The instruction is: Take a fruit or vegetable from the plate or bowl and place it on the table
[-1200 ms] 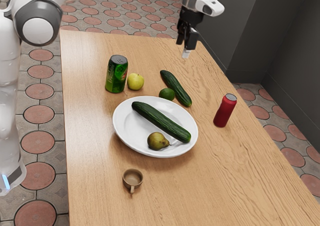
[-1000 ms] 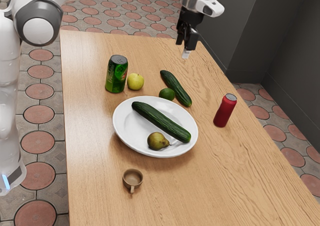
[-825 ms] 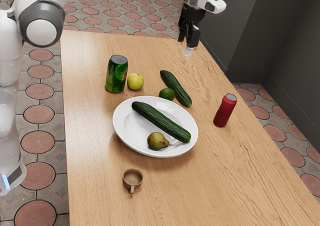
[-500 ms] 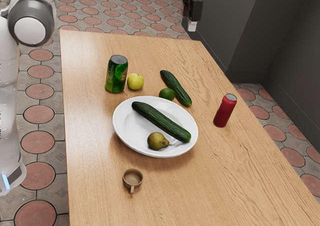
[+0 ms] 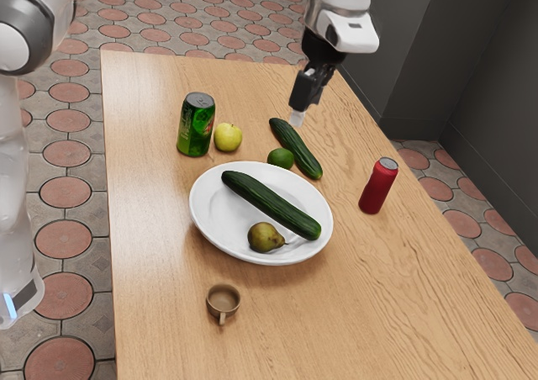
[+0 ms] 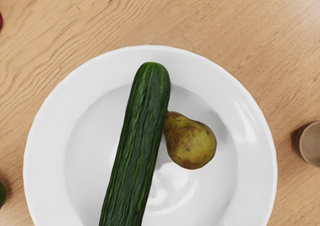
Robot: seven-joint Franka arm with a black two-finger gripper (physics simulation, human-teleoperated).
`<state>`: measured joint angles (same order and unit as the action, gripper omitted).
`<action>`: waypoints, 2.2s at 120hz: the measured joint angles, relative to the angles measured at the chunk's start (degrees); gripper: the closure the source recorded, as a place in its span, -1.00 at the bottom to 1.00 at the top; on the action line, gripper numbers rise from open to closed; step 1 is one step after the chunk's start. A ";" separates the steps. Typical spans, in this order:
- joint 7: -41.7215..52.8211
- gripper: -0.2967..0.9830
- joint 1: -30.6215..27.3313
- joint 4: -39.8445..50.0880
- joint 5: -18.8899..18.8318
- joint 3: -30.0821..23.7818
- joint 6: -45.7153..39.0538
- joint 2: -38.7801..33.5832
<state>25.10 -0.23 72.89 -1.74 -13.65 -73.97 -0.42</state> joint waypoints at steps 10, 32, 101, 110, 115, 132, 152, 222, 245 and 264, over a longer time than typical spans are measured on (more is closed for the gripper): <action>1.74 -0.53 0.10 8.76 1.03 0.15 -4.80 -1.38; 4.58 -0.53 1.07 23.01 4.03 5.06 -16.25 -4.22; 15.92 -0.54 1.40 41.92 6.15 8.66 -34.14 -6.54; 17.29 -0.54 1.47 43.01 6.18 8.77 -35.17 -6.43; 17.98 -0.54 1.53 43.71 6.18 8.80 -35.76 -6.32; 20.00 -0.54 1.66 45.00 6.15 8.84 -37.27 -5.97; 21.81 -0.54 1.63 45.57 6.14 8.90 -38.46 -5.39; 25.15 -0.54 1.65 47.17 6.13 8.90 -39.98 -5.00; 25.63 -0.54 1.73 47.59 6.13 8.90 -40.32 -4.91; 25.78 -0.35 1.73 48.14 6.10 8.90 -40.76 -4.75</action>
<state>50.88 1.51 121.03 4.36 -4.75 -114.73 -5.17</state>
